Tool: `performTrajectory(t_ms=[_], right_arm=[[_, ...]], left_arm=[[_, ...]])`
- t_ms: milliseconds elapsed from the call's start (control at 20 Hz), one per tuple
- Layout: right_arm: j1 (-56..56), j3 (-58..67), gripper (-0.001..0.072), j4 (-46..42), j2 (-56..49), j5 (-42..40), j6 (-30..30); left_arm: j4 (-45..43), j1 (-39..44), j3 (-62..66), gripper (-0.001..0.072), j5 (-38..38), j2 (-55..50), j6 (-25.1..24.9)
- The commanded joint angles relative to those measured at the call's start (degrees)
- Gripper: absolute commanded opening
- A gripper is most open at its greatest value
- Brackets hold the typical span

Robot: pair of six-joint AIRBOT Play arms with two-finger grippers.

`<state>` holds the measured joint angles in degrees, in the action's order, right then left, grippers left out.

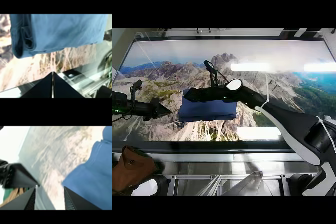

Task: Fold the shirts.

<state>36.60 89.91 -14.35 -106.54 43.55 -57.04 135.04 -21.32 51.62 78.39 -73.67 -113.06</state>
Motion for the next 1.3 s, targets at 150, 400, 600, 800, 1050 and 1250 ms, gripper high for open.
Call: performTrajectory(t_ms=[150,400,600,800,1050,1250], right_arm=[[-15.5,-1.5,0.0386,-11.6,6.7,20.5,-8.9],[-27.9,-24.8,0.0353,-13.7,25.9,24.8,-8.9],[-31.0,-52.6,0.0348,-19.8,50.7,15.6,-10.5],[-31.0,-61.7,0.0531,-20.2,55.2,9.2,-9.0],[-30.9,-53.6,0.0685,-6.8,34.5,9.4,1.5],[-30.8,-43.9,0.0684,-5.2,18.0,12.0,2.3]], left_arm=[[0.2,-0.3,-1.2,0.0018,1.4,1.1,-2.5],[3.0,-2.1,-16.3,0.0019,-2.2,16.3,-4.0],[3.1,-3.2,-27.1,0.0019,-2.3,31.7,-3.9],[3.0,-3.2,-32.0,0.0019,-3.1,40.8,-3.7],[3.1,-3.2,-32.4,0.0019,-1.4,41.4,-1.8],[3.1,-3.2,-32.4,0.002,1.9,35.4,-2.7]])
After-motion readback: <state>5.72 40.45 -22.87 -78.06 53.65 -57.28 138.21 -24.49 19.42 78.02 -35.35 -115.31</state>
